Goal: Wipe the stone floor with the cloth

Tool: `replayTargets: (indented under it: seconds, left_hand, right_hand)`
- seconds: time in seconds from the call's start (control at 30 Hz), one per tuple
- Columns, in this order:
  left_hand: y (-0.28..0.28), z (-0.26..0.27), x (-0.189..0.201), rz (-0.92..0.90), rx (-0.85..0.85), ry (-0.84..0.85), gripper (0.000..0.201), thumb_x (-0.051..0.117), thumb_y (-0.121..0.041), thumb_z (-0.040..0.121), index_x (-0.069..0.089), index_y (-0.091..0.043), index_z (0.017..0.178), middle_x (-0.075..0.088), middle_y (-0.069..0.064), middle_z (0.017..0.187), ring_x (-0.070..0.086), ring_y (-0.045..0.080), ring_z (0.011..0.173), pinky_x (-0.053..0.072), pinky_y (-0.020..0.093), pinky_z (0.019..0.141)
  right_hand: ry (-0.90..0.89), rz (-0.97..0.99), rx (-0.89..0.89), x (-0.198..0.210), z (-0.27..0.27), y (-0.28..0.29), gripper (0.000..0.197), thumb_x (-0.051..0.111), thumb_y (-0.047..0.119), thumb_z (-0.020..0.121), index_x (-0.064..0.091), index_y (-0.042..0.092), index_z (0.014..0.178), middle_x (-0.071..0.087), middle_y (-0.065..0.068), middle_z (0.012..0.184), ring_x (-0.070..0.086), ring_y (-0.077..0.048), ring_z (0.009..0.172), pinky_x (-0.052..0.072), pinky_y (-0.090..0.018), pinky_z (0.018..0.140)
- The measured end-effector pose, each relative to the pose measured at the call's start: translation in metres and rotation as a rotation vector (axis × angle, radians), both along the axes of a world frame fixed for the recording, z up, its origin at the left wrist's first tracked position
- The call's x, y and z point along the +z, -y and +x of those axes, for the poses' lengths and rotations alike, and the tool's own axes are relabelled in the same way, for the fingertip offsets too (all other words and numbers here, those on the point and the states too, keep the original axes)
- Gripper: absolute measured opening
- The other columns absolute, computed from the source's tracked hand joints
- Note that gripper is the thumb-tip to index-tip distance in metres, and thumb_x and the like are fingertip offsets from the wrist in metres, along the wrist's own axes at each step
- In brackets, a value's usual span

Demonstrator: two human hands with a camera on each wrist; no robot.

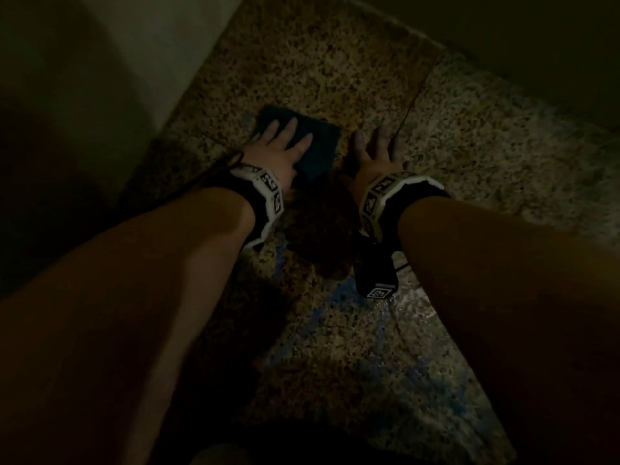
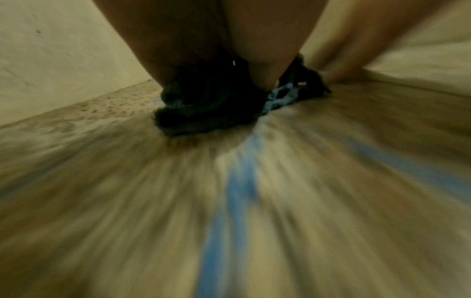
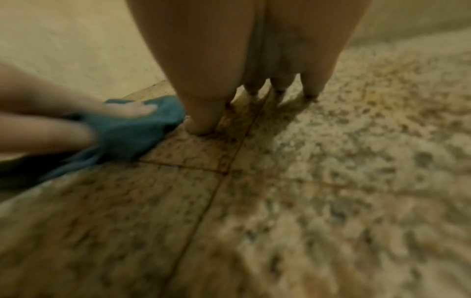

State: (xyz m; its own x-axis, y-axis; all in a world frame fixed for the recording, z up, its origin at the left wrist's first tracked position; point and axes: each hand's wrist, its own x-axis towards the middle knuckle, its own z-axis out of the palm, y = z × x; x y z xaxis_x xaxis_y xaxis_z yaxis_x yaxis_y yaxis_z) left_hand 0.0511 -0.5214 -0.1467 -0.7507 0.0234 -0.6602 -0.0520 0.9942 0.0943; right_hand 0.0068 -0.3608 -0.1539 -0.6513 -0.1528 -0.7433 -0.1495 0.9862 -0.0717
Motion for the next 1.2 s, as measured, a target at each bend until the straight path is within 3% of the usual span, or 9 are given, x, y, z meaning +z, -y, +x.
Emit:
replayTargets:
  seconds: [0.3, 0.47, 0.6, 0.77, 0.87, 0.93, 1.03, 1.2]
  left_hand:
    - [0.006, -0.04, -0.003, 0.0, 0.075, -0.049, 0.062, 0.033, -0.025, 0.104, -0.006, -0.028, 0.151, -0.017, 0.003, 0.158, -0.01, 0.028, 0.145, 0.002, 0.04, 0.117]
    - [0.001, -0.017, -0.003, -0.013, 0.092, -0.027, 0.065, 0.035, -0.025, 0.103, -0.008, -0.027, 0.151, -0.019, 0.004, 0.158, -0.01, 0.029, 0.145, 0.003, 0.041, 0.117]
    - [0.004, 0.025, -0.002, -0.02, 0.094, -0.01, 0.063, 0.031, -0.024, 0.104, -0.012, -0.028, 0.15, -0.022, 0.001, 0.157, -0.013, 0.026, 0.145, 0.0, 0.038, 0.117]
    - [0.017, 0.051, -0.005, -0.014, 0.064, -0.029, 0.062, 0.031, -0.026, 0.103, -0.01, -0.03, 0.15, -0.019, 0.0, 0.157, -0.011, 0.025, 0.146, 0.001, 0.036, 0.117]
    - [0.023, 0.046, -0.006, 0.026, 0.068, -0.003, 0.069, 0.038, -0.023, 0.101, -0.009, -0.032, 0.15, -0.02, -0.001, 0.157, -0.013, 0.025, 0.145, 0.001, 0.035, 0.117]
    - [0.03, 0.041, -0.009, 0.034, 0.038, -0.017, 0.072, 0.042, -0.022, 0.1, -0.009, -0.033, 0.15, -0.02, -0.001, 0.157, -0.014, 0.025, 0.145, 0.0, 0.035, 0.117]
    - [0.039, 0.022, -0.011, 0.017, 0.032, -0.053, 0.061, 0.031, -0.022, 0.104, -0.007, -0.032, 0.15, -0.019, -0.001, 0.158, -0.012, 0.025, 0.145, 0.004, 0.037, 0.117]
    - [0.049, -0.04, -0.003, -0.021, 0.14, -0.022, 0.062, 0.033, -0.025, 0.104, -0.007, -0.029, 0.151, -0.017, 0.002, 0.158, -0.009, 0.029, 0.146, 0.007, 0.043, 0.116]
  right_hand:
    - [-0.006, 0.007, -0.007, -0.009, -0.004, -0.001, 0.075, 0.041, 0.048, 0.099, -0.016, 0.039, 0.148, -0.033, -0.002, 0.153, -0.023, -0.036, 0.142, -0.004, -0.057, 0.114]
    - [-0.001, -0.001, -0.02, -0.003, -0.003, 0.001, 0.08, 0.045, 0.049, 0.096, -0.015, 0.038, 0.148, -0.033, -0.002, 0.153, -0.024, -0.036, 0.142, -0.002, -0.058, 0.113]
    - [0.003, 0.07, 0.012, 0.012, -0.002, 0.008, 0.087, 0.053, 0.046, 0.094, -0.013, 0.034, 0.15, -0.029, -0.005, 0.155, -0.018, -0.038, 0.143, 0.01, -0.059, 0.114]
    - [-0.011, 0.088, 0.073, 0.032, -0.001, 0.034, 0.079, 0.041, 0.052, 0.097, -0.009, 0.027, 0.152, -0.017, -0.01, 0.158, -0.01, -0.041, 0.144, 0.017, -0.062, 0.112]
    - [-0.013, 0.055, 0.159, 0.028, 0.01, 0.042, 0.079, 0.045, 0.043, 0.098, -0.008, 0.02, 0.152, -0.017, -0.016, 0.157, -0.01, -0.043, 0.143, 0.009, -0.059, 0.114]
    - [-0.041, 0.061, 0.089, 0.018, 0.014, 0.044, 0.084, 0.045, 0.052, 0.095, -0.014, 0.027, 0.15, -0.023, -0.012, 0.156, -0.016, -0.04, 0.143, 0.003, -0.061, 0.113]
    - [-0.027, 0.055, -0.002, 0.005, 0.008, 0.043, 0.088, 0.037, 0.069, 0.089, -0.019, 0.034, 0.148, -0.028, -0.006, 0.155, -0.021, -0.036, 0.142, 0.002, -0.062, 0.112]
    - [-0.012, 0.06, 0.025, -0.001, 0.003, 0.039, 0.093, 0.043, 0.065, 0.089, -0.023, 0.034, 0.146, -0.03, -0.007, 0.154, -0.024, -0.038, 0.141, 0.001, -0.064, 0.111]
